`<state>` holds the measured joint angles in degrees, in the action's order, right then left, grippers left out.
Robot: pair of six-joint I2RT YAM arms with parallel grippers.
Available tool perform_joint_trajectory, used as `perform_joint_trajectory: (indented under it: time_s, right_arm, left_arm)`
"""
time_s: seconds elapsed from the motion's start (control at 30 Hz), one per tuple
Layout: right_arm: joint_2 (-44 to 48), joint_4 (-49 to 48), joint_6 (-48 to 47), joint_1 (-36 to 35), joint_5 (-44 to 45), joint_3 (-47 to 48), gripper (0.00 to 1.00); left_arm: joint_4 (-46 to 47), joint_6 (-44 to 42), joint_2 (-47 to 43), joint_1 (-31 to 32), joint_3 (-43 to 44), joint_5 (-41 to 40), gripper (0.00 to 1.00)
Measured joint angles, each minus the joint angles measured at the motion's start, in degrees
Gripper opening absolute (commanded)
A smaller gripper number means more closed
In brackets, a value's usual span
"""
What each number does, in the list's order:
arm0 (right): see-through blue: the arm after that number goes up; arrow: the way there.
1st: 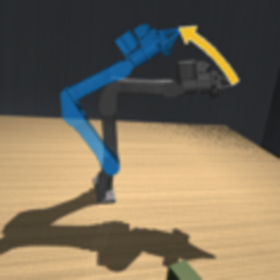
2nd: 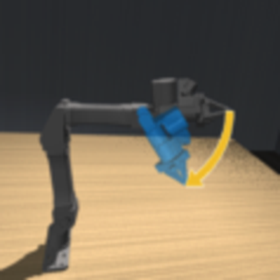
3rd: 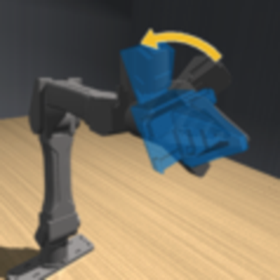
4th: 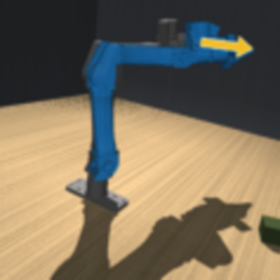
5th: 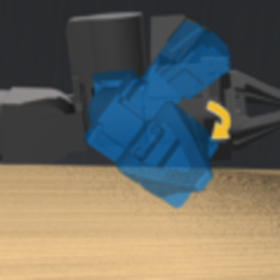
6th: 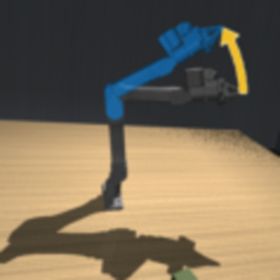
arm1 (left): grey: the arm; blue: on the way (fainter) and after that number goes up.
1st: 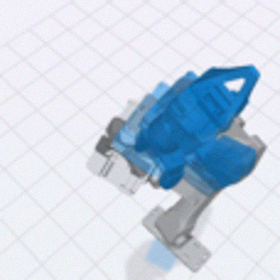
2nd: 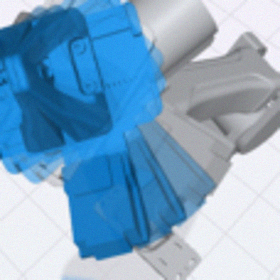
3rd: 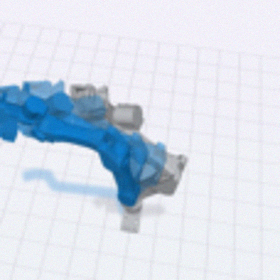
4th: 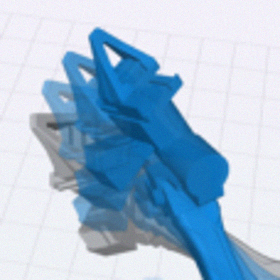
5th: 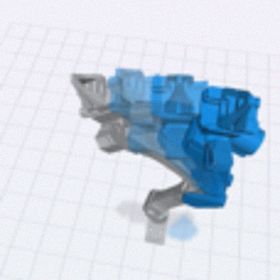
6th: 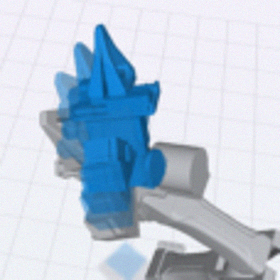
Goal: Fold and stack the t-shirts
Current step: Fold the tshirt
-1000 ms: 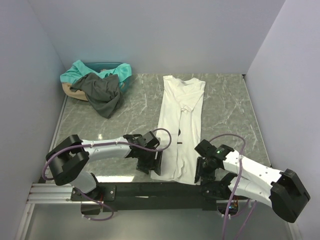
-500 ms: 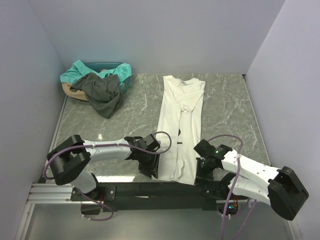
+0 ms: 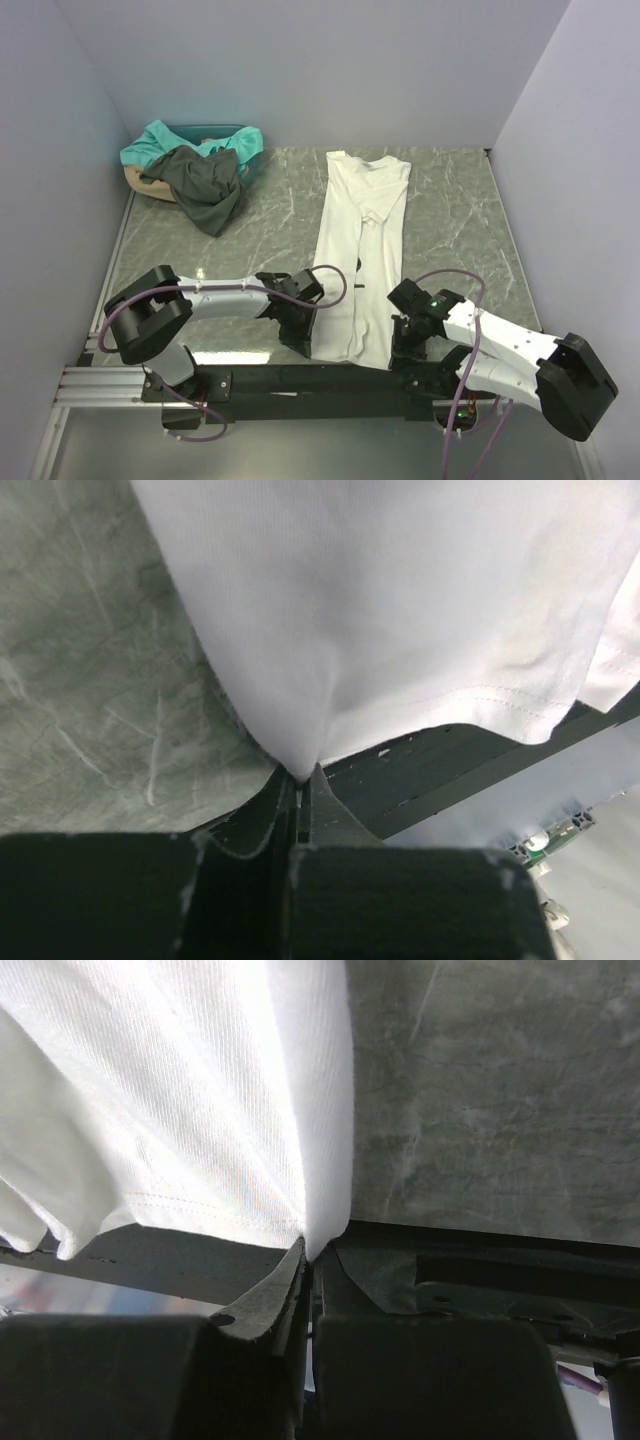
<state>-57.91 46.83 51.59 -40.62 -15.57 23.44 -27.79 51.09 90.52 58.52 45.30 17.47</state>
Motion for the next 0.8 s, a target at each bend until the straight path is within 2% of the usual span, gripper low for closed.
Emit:
perform_joint_trajectory:
  time_s: [0.2,0.47,0.8]
  right_arm:
    - [0.5,1.3,0.0,0.0,1.4,1.0,0.00]
    - [1.4,4.9,0.0,0.0,4.7,7.3,0.00]
    - [-4.1,7.2,-2.6,3.6,11.8,17.4,0.00]
  left_arm:
    - [-1.9,-0.9,0.2,0.1,2.1,-3.1,0.00]
    - [-3.9,-1.9,-2.9,0.1,3.4,-7.6,0.00]
    - [-6.0,-6.0,-1.8,-1.6,12.9,-14.4,0.00]
